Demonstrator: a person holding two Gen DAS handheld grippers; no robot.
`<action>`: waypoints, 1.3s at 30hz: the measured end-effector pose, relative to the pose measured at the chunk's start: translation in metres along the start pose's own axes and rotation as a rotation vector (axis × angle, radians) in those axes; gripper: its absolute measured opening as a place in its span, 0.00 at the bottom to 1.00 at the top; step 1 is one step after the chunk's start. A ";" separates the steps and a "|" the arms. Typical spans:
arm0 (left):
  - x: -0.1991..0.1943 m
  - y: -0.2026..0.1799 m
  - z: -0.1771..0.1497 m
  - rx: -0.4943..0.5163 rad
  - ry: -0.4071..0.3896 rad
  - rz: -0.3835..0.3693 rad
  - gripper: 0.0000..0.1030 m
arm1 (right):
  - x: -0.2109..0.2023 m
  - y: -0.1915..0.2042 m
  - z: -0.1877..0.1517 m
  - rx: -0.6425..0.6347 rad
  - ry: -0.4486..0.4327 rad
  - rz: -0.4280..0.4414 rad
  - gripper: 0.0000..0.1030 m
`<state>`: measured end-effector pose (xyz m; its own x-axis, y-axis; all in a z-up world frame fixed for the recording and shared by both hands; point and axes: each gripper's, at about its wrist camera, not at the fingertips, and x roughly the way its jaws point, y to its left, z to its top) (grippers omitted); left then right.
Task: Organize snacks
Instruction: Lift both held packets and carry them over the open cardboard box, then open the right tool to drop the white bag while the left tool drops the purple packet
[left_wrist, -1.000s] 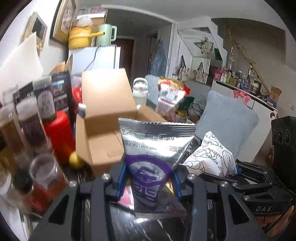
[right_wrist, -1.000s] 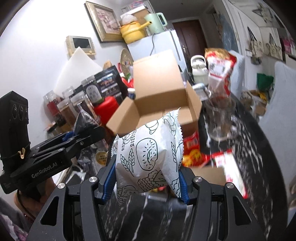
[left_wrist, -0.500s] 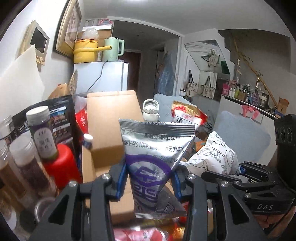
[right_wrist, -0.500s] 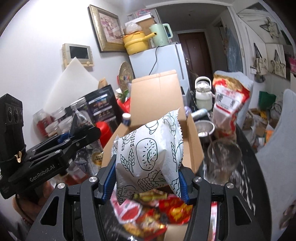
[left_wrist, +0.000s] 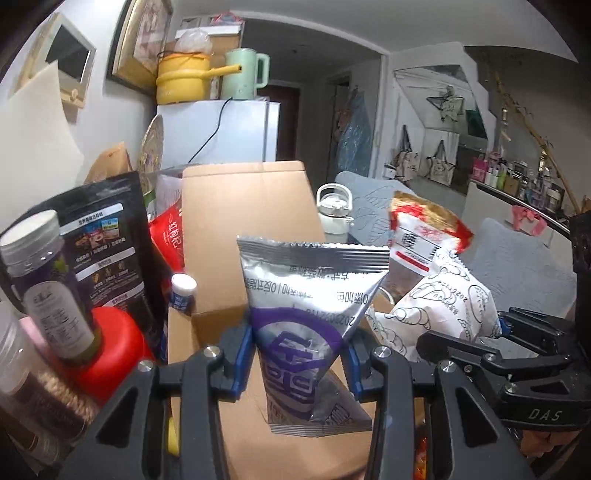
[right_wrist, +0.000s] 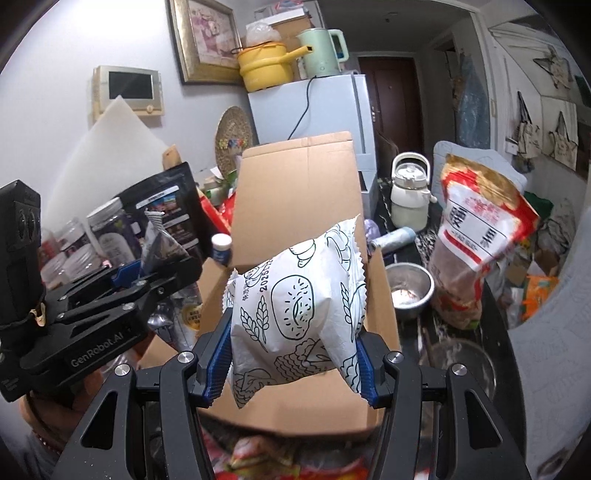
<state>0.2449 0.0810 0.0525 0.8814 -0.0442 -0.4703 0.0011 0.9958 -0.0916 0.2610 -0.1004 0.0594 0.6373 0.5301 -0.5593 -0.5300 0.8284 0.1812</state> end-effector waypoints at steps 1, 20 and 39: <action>0.006 0.002 0.002 -0.003 0.005 0.007 0.39 | 0.006 -0.001 0.004 -0.004 0.004 0.001 0.54; 0.092 0.026 0.003 -0.054 0.167 0.079 0.39 | 0.105 -0.020 0.027 0.036 0.197 0.002 0.54; 0.109 0.024 -0.005 -0.049 0.342 0.139 0.39 | 0.096 -0.024 0.027 0.017 0.216 -0.136 0.78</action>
<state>0.3388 0.1002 -0.0055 0.6628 0.0583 -0.7465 -0.1372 0.9896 -0.0444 0.3500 -0.0642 0.0231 0.5670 0.3643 -0.7388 -0.4370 0.8933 0.1051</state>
